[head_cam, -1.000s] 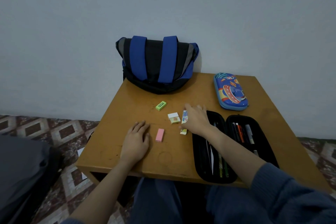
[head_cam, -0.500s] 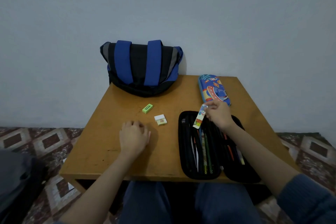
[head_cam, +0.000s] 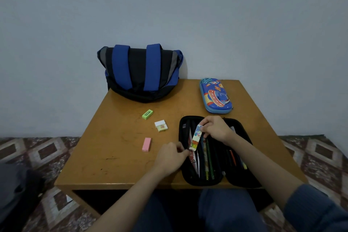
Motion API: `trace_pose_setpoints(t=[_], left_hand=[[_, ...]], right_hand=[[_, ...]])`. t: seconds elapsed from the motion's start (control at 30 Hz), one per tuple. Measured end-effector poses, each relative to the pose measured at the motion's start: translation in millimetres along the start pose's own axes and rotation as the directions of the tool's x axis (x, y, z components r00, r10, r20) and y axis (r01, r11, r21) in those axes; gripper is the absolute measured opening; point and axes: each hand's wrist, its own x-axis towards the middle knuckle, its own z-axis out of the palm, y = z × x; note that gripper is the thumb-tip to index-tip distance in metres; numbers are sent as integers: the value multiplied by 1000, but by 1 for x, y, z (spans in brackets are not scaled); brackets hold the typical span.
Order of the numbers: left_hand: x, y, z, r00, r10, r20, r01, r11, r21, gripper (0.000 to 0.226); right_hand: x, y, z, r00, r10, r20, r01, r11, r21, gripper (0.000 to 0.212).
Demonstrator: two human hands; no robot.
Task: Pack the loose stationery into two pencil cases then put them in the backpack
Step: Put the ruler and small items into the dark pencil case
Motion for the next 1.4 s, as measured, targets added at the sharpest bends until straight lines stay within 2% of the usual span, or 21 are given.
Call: trace_pose_setpoints(t=[0.1,0.2,0.3,0.5,0.63,0.93,1.0,1.1,1.17,1.27,1.33,1.4], left_hand=[[0,-3,-3,999,-23,29,26,993,-114,25],[-1,-5,-5,999,-22,38,27,988,-153,27],[-1,-6,-5,999,-13,43,20,986,-163,27],[0,-8,-3,1000,-3,24,7,986,-167,27],[0,-9,-3,1000,7,20,-4,986,-166,26],[0,-12,-4,999,21,40,-14,985,-172,21],[0,-14,-4,999,26,44,-17,983,-185,21],[1,-16,-12,999,18,-37,-25,981,-195,19],[3,-24,-24,984,5,-180,-32,989,-145,14],[7,-50,-47,916,16,-400,-27,999,-23,21],[8,-75,-59,897,-25,-441,55,997,56,29],[5,-100,-66,906,-14,-424,97,980,175,36]], right_hand=[[-4,-1,5,996,-44,82,56,989,-139,4],[-11,-3,12,988,-75,136,113,948,-299,11],[-18,-7,16,977,-102,189,170,905,-389,16],[-25,-7,21,969,-128,211,216,854,-473,16],[-26,-5,22,962,-154,224,249,831,-497,5],[-21,-3,22,951,-146,271,266,832,-486,6],[-20,-4,21,955,-169,244,273,823,-498,10],[-17,-7,17,967,-228,112,255,856,-450,14],[-14,-12,16,964,-265,29,253,875,-412,13],[-8,-22,20,952,-301,-58,258,888,-380,12],[-1,-29,27,949,-305,-81,256,895,-366,11],[4,-37,37,950,-301,-82,252,896,-366,12]])
